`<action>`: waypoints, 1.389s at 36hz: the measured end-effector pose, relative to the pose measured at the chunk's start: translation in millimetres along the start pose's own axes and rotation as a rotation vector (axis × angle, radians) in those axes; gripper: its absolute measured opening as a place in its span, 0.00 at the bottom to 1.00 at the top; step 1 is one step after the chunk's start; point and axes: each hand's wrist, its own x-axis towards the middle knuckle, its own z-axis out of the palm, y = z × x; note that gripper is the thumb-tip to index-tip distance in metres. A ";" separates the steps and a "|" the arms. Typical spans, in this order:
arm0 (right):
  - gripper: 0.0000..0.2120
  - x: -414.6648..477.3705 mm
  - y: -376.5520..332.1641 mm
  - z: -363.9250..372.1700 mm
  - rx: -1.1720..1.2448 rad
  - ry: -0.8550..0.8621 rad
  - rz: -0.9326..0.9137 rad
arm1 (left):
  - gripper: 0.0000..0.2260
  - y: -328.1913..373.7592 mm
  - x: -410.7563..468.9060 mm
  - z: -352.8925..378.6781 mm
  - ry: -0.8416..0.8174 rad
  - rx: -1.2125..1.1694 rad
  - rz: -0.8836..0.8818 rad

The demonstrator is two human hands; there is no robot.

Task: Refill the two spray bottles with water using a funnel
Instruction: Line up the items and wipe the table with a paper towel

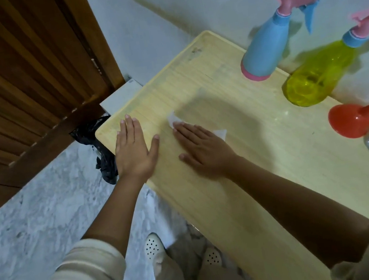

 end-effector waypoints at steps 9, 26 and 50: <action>0.35 -39.7 -4.7 1.6 0.009 0.005 0.145 | 0.31 7.6 -6.9 -2.6 -0.047 0.017 0.187; 0.35 -188.1 -26.3 8.3 0.079 0.257 1.050 | 0.25 28.2 -6.8 -0.3 -0.045 0.018 0.349; 0.33 -55.6 -118.1 23.6 0.281 0.648 1.792 | 0.35 -67.8 47.7 -32.5 -0.216 -0.038 0.700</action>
